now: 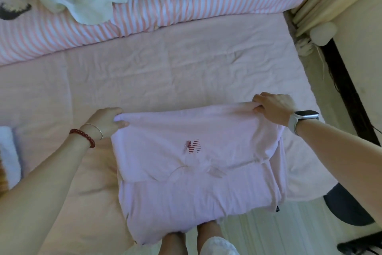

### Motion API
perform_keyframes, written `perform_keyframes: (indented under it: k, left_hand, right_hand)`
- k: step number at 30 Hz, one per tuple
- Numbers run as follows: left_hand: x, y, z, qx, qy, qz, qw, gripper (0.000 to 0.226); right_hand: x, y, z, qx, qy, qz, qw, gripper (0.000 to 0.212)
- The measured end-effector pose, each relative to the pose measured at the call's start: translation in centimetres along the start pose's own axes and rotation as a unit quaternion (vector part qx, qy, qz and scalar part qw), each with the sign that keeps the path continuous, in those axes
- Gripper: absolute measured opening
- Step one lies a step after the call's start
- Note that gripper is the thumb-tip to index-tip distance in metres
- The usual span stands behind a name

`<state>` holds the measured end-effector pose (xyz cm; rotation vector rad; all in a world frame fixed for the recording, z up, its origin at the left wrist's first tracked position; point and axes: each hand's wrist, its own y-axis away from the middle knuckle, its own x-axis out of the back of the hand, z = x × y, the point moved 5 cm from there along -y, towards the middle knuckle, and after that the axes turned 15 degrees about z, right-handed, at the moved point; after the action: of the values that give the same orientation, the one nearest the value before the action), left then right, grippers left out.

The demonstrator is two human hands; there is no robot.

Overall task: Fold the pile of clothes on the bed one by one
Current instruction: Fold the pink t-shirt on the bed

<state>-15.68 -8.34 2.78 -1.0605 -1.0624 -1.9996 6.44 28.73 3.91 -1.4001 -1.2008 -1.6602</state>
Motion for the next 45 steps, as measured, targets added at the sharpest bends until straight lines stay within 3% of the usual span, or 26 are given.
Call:
perform_keyframes:
  k: [6, 10, 13, 18, 22, 29, 32, 35, 37, 39, 42, 45]
  left_hand:
    - [8.7, -3.1, 2.9, 0.01, -0.012, 0.149, 0.989, 0.022]
    - [14.2, -5.2, 5.7, 0.005, -0.061, 0.311, 0.948, 0.017]
    - [15.5, -5.5, 6.4, -0.003, -0.071, 0.372, 0.926, 0.021]
    - [11.3, -2.5, 4.5, -0.077, -0.094, 0.368, 0.922, 0.008]
    - [5.3, 0.9, 1.4, -0.139, -0.147, 0.323, 0.924, 0.025]
    - [-4.1, 6.7, -3.0, -0.179, -0.156, 0.243, 0.94, 0.019]
    - [-8.1, 7.5, -5.8, -0.089, -0.151, 0.164, 0.971, 0.026]
    - [-10.6, 7.3, -8.2, 0.031, -0.057, 0.107, 0.992, 0.025]
    - [-10.2, 6.8, -8.6, 0.137, 0.049, 0.163, 0.976, 0.021]
    - [-8.8, 6.0, -8.2, 0.243, 0.146, 0.223, 0.933, 0.027]
    - [-7.6, 3.8, -7.5, 0.252, 0.189, 0.249, 0.916, 0.034]
    - [-7.1, 0.6, -6.9, 0.246, 0.202, 0.24, 0.917, 0.038]
  right_hand:
    - [7.6, -4.6, 0.1, -0.005, 0.019, 0.119, 0.993, 0.027]
    - [13.1, -7.4, -0.2, -0.017, 0.013, 0.245, 0.969, 0.026]
    - [14.3, -8.1, -0.6, -0.021, -0.003, 0.297, 0.955, 0.024]
    - [9.4, -5.0, -0.7, 0.003, -0.003, 0.262, 0.965, 0.026]
    - [3.9, -0.2, -1.7, 0.029, -0.008, 0.258, 0.966, 0.036]
    - [-5.1, 7.8, -4.3, -0.009, -0.025, 0.201, 0.979, 0.043]
    - [-8.5, 9.8, -5.4, -0.026, -0.025, 0.139, 0.99, 0.046]
    - [-10.3, 10.9, -6.4, -0.054, -0.018, 0.089, 0.994, 0.039]
    - [-9.9, 10.9, -7.0, -0.061, -0.027, 0.114, 0.991, 0.021]
    - [-9.1, 10.0, -8.0, -0.056, -0.038, 0.135, 0.989, 0.035]
    - [-8.5, 8.1, -10.2, -0.039, -0.044, 0.14, 0.988, 0.044]
    - [-9.0, 5.3, -12.8, -0.033, -0.041, 0.065, 0.997, 0.05]
